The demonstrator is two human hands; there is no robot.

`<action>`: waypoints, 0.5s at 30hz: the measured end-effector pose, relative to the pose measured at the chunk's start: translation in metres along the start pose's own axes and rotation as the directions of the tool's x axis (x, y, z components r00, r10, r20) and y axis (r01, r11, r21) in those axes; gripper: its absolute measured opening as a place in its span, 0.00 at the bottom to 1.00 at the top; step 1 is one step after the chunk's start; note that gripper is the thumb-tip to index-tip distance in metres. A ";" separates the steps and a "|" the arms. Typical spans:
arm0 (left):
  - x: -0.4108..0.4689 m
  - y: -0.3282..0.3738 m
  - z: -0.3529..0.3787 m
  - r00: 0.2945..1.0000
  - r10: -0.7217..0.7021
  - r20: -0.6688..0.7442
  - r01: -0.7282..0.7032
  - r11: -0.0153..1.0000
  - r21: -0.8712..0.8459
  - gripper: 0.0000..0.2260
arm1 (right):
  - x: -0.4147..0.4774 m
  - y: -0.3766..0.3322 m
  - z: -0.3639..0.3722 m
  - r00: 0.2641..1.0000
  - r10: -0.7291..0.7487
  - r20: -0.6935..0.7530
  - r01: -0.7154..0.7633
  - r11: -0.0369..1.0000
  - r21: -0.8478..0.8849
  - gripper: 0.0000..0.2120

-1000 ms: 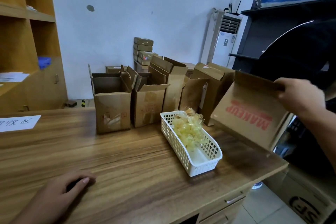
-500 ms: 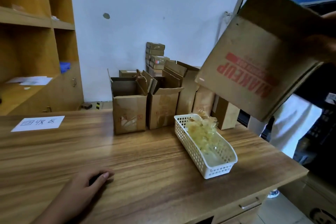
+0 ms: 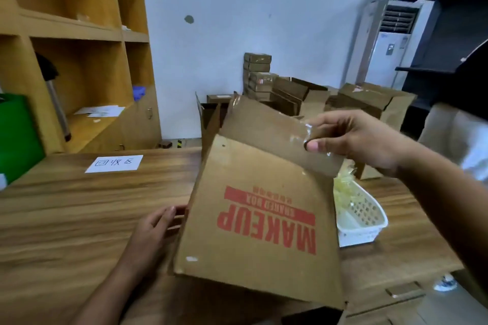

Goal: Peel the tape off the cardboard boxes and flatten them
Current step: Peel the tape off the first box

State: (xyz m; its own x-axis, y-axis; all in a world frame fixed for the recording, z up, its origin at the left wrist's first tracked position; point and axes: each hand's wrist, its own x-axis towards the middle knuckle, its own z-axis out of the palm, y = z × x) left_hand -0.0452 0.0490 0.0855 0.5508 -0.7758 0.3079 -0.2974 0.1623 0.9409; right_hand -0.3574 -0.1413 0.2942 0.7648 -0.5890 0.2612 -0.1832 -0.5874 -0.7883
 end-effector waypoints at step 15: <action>0.002 0.010 -0.007 0.984 -0.139 -0.112 0.113 0.971 -0.210 0.22 | 0.071 0.063 0.091 0.981 -0.042 -0.189 -0.070 0.833 -0.549 0.17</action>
State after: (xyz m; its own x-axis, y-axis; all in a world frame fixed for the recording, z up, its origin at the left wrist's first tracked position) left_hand -0.0416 0.0535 0.0963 0.6706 -0.7176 0.1879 -0.0626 0.1977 0.9783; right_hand -0.2582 -0.1697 0.2129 0.6413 -0.6581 0.3946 -0.5456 -0.7526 -0.3685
